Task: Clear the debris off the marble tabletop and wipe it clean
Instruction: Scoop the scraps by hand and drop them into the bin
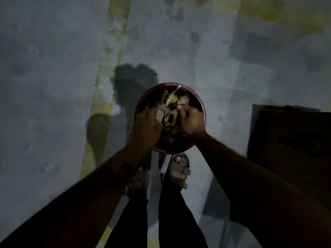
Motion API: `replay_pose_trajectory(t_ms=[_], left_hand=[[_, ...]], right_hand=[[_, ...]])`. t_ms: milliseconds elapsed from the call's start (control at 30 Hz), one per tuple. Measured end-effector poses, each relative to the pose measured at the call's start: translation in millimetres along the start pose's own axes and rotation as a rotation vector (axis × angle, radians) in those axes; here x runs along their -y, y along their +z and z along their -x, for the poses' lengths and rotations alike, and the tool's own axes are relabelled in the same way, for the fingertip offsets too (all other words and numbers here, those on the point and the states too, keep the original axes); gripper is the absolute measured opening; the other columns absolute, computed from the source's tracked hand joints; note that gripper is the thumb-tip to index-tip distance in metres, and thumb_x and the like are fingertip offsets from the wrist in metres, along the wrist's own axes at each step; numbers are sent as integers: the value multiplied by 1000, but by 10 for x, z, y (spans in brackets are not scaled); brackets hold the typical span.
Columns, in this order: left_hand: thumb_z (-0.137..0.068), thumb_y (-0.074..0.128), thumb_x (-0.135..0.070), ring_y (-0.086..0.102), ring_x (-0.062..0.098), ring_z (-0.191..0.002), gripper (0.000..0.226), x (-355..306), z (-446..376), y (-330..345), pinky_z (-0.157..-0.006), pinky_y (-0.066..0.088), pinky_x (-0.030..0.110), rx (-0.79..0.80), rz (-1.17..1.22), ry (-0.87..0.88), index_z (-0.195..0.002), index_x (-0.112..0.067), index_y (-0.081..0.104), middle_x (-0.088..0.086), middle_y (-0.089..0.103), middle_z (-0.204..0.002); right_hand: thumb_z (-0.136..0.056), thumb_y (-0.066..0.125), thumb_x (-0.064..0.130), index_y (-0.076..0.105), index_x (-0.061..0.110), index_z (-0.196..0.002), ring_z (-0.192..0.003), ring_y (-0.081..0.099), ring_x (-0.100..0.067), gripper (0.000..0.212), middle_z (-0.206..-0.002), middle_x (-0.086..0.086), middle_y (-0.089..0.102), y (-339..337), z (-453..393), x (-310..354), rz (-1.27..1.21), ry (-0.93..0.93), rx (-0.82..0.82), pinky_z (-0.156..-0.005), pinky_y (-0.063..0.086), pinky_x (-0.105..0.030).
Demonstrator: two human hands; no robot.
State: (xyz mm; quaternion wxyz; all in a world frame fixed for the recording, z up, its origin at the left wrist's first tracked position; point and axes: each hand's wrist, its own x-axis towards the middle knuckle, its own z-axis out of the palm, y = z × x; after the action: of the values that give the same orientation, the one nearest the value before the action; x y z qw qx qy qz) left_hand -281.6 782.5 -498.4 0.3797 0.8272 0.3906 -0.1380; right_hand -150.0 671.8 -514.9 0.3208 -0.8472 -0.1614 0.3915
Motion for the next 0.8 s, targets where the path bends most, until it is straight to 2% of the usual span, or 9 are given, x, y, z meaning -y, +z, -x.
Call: replay_pose_trajectory(t_ms=[67, 100, 133, 267, 433, 533, 633, 800], left_hand=[[-92, 52, -22, 50, 40, -124, 49, -62, -12, -51, -105, 42, 47, -1, -23, 18, -138, -5, 52, 22, 56, -134], [-95, 54, -18, 48, 39, -127, 47, -60, -19, -51, -107, 39, 46, -9, -26, 27, -140, -6, 50, 22, 54, -137], [-97, 55, -16, 46, 38, -130, 47, -62, -21, -56, -108, 37, 45, -13, -31, 33, -142, -6, 48, 21, 53, -140], [-98, 52, -29, 43, 34, -133, 54, -69, 137, -132, -108, 39, 49, -18, -83, 111, -149, -13, 42, 14, 50, -146], [-94, 43, -39, 43, 34, -133, 59, -342, 634, -571, -100, 43, 52, -29, -197, 229, -148, -15, 43, 10, 48, -149], [-96, 53, -38, 41, 32, -135, 56, -643, 993, -990, -100, 45, 52, -23, -312, 284, -147, -17, 42, 8, 45, -151], [-95, 56, -40, 39, 33, -137, 57, -1042, 1493, -1464, -99, 44, 52, 0, -428, 419, -145, -17, 45, 9, 43, -153], [-93, 60, -41, 33, 33, -146, 62, -1755, 2510, -2133, -112, 32, 52, 16, -547, 668, -148, -15, 46, 12, 37, -159]], right_hand=[[-104, 25, 59, 67, 14, -126, -126, 57, -29, 66, -127, -9, 68, 78, -24, 5, 43, 11, 93, -109, 40, -33], [-99, 17, 67, 63, 18, -135, -137, 49, -31, 76, -139, -10, 63, 101, -39, -14, 58, 31, 104, -116, 35, -47], [-97, 15, 70, 58, 21, -142, -143, 42, -31, 79, -146, -11, 58, 108, -40, -20, 49, 61, 97, -119, 30, -54], [-100, 21, 60, 43, 29, -154, -152, 25, -29, 66, -161, -2, 41, -18, 226, 104, 76, 15, 48, -122, 21, -57], [-103, 25, 55, 35, 29, -158, -154, 17, -25, 61, -168, -1, 27, -362, 882, 409, 296, -109, 63, -118, 19, -54], [-100, 18, 58, 35, 28, -157, -155, 16, -25, 67, -168, -4, 25, -651, 1447, 789, 416, -180, 51, -119, 20, -52], [-100, 18, 57, 38, 26, -156, -154, 19, -28, 67, -167, -6, 28, -934, 2146, 1198, 486, -184, 14, -118, 24, -54], [-100, 21, 53, 39, 25, -155, -154, 21, -30, 64, -167, -8, 29, -1370, 3481, 1755, 536, -112, -141, -117, 25, -58]])
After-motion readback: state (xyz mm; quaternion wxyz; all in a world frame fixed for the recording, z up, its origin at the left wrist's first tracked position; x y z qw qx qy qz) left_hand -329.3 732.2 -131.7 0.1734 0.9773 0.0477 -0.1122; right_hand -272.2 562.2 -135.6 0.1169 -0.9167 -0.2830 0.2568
